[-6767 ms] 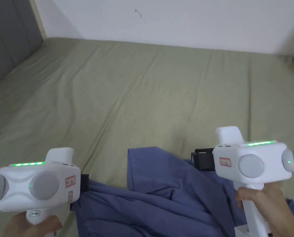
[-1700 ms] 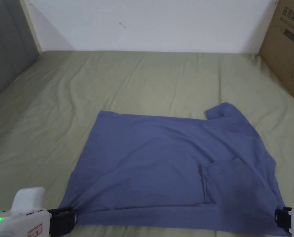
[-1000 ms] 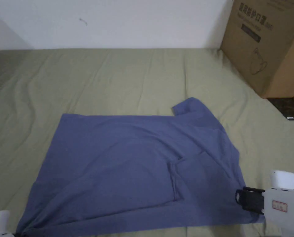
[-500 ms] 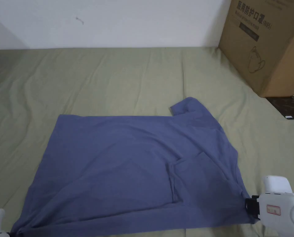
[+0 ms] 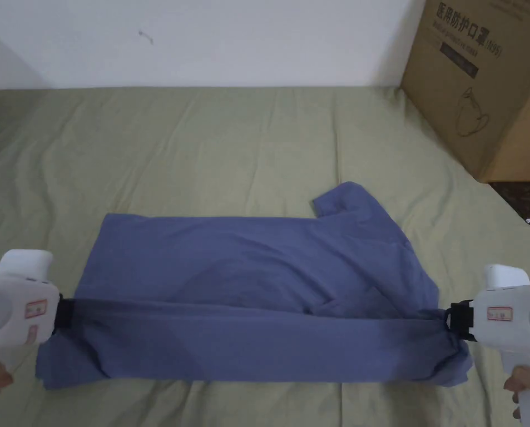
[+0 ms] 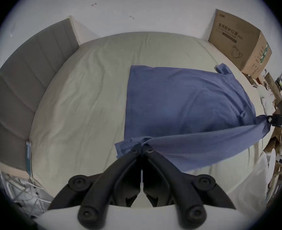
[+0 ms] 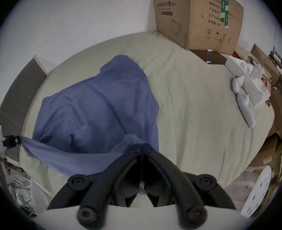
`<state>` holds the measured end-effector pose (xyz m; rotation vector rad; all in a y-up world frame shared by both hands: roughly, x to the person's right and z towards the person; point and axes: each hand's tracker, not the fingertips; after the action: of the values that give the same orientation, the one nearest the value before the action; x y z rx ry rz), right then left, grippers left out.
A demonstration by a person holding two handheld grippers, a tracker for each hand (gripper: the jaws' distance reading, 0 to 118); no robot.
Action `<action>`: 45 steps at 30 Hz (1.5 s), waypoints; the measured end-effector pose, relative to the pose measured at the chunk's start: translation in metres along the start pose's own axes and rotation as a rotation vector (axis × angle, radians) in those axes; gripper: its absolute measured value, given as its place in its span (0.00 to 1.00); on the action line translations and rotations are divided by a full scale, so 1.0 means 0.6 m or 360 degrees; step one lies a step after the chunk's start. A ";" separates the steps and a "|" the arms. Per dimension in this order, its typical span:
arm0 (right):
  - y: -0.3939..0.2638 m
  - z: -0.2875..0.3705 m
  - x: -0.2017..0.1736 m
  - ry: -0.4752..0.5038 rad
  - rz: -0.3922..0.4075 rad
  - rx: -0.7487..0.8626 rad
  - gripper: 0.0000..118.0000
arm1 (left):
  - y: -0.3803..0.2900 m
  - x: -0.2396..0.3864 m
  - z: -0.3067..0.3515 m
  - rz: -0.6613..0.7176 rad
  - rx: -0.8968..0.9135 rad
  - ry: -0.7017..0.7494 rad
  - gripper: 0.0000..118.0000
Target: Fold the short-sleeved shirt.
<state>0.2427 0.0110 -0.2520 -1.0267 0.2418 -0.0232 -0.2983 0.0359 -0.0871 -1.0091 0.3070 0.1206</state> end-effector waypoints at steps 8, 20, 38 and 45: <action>0.007 -0.056 -0.003 -0.0107 0.0035 -0.0085 0.57 | 0.002 0.007 -0.075 -0.0004 -0.0192 0.0043 0.77; -0.056 0.067 -0.009 -0.0064 -0.0045 0.0182 0.00 | -0.132 -0.029 0.050 0.0332 0.0008 -0.0093 0.00; -0.126 0.044 -0.010 -0.0060 -0.0130 0.0082 0.00 | -0.162 -0.026 -0.089 0.0544 -0.0098 -0.0119 0.04; -0.126 0.009 0.039 -0.0074 -0.0144 0.0078 0.67 | -0.144 -0.036 -0.048 0.0545 -0.0089 -0.0170 0.04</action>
<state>0.2736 -0.0267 -0.1893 -0.9878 0.1515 -0.0864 -0.3037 -0.0335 -0.0246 -0.9945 0.3786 0.4941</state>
